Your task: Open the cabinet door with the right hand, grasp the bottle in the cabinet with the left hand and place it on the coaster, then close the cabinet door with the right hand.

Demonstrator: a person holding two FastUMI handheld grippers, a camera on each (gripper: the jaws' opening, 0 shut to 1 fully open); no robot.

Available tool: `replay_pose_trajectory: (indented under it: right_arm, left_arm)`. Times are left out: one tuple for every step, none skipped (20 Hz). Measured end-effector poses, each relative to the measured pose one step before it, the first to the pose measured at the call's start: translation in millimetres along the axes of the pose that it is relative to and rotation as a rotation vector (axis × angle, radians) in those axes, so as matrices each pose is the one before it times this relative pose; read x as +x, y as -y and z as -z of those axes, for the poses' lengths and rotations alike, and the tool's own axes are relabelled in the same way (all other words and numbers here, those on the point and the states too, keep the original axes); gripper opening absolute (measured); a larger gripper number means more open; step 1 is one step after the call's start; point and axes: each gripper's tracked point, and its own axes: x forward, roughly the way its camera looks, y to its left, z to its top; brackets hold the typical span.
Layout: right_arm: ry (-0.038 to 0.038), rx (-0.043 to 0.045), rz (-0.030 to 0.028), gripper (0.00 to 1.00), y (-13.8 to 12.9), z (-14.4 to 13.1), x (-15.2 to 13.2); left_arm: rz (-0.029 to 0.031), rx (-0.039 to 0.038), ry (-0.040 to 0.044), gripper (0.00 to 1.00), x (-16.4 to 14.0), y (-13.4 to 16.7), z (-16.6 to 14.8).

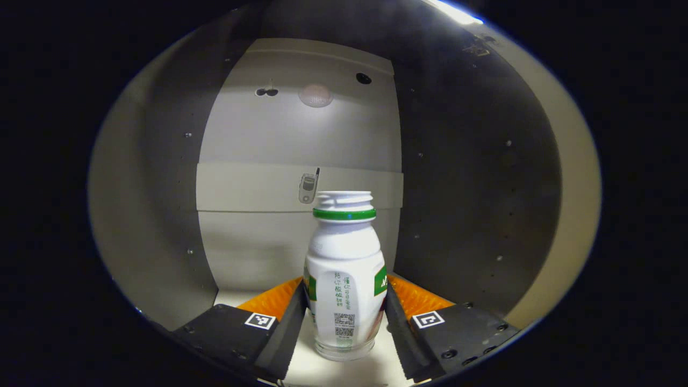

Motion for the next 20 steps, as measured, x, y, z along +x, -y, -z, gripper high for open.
replay_pose_trajectory:
  right_arm:
    - [0.00301, 0.00310, -0.00120, 0.47, -1.80, -0.45, -2.02]
    - [0.00082, 0.00480, 0.00179, 0.47, -2.33, 1.04, -1.18]
    - [-0.00312, 0.00275, 0.00117, 0.47, -3.80, 2.61, -2.23]
    - [-0.00861, 0.00291, -0.00195, 0.47, -5.63, 3.77, -2.44]
    - [-0.00845, 0.00386, -0.00678, 0.47, -7.21, 3.90, -3.74]
    - [-0.00379, 0.00793, -0.00380, 0.47, -7.37, 2.31, -2.45]
    - [-0.00615, 0.01180, 0.00239, 0.47, -6.30, 2.67, -2.52]
    - [-0.00982, 0.01217, -0.00279, 0.47, -8.41, 3.20, -2.99]
    - [-0.00757, 0.01176, -0.00739, 0.47, -8.84, 2.20, -3.68]
    - [-0.00236, 0.00995, -0.00495, 0.47, -9.02, 0.47, -3.05]
    - [-0.00343, 0.00549, -0.00593, 0.47, -7.44, 0.95, -3.71]
    - [-0.00029, 0.00191, -0.00280, 0.47, -6.61, 1.30, -1.86]
    - [0.00231, -0.00255, 0.00419, 0.47, -4.67, 0.26, -2.09]
    - [0.00202, -0.00369, 0.01095, 0.47, -2.04, 1.32, -0.16]
    - [0.00191, -0.00027, 0.01455, 0.47, -1.75, 1.46, -0.06]
    - [-0.00049, 0.00375, 0.00845, 0.47, -1.54, 2.46, -0.12]
    - [-0.00248, 0.00711, 0.00581, 0.47, -3.40, 2.67, 0.74]
    - [-0.00709, 0.00733, 0.00321, 0.47, -2.38, 3.65, 0.78]
    - [-0.00348, 0.00798, -0.00113, 0.47, -2.59, 3.38, 1.24]
    - [0.00193, 0.00683, -0.00299, 0.47, -2.60, 2.39, 2.16]
  left_arm:
    - [0.00500, -0.00045, 0.01294, 0.77, -16.09, 2.08, -5.08]
    - [-0.00513, 0.01087, 0.01187, 0.77, -17.38, -1.03, -7.31]
    - [-0.01200, 0.01724, 0.01664, 0.77, -17.71, -3.93, -7.73]
    - [-0.00028, 0.01334, 0.01540, 0.76, -18.49, -1.40, -7.83]
    - [0.00534, 0.00657, 0.01220, 0.77, -20.59, 0.40, -4.23]
    - [0.00393, 0.00575, 0.00816, 0.77, -20.71, -0.52, -4.23]
    - [-0.00274, 0.00644, 0.00468, 0.77, -20.51, -3.71, -2.12]
    - [-0.00788, 0.00001, 0.00317, 0.77, -21.09, -3.82, -2.26]
    - [-0.00343, -0.00637, 0.00168, 0.77, -22.02, -5.34, -1.21]
    - [-0.00330, -0.01075, 0.00077, 0.77, -22.46, -5.72, 0.23]
    - [-0.00962, -0.00851, -0.00312, 0.77, -20.54, -7.26, 4.23]
    - [-0.01541, -0.00038, -0.00507, 0.77, -20.49, -8.23, 4.04]
    - [-0.01575, -0.00028, -0.00443, 0.77, -19.07, -8.02, 6.20]
    - [-0.01891, -0.00302, 0.00015, 0.77, -16.66, -7.63, 6.25]
    - [-0.02788, -0.00171, 0.00352, 0.77, -15.57, -8.99, 8.79]
    - [-0.03118, 0.00191, 0.00456, 0.76, -14.42, -9.37, 8.29]
    - [-0.02108, -0.00048, -0.00467, 0.77, -12.05, -3.96, 10.67]
    - [-0.01111, -0.00488, -0.01294, 0.77, -12.74, -2.55, 11.93]
    - [-0.01121, -0.00226, -0.01621, 0.77, -11.89, 0.17, 15.69]
    - [-0.01896, 0.00356, -0.00205, 0.77, -11.07, -1.12, 10.39]
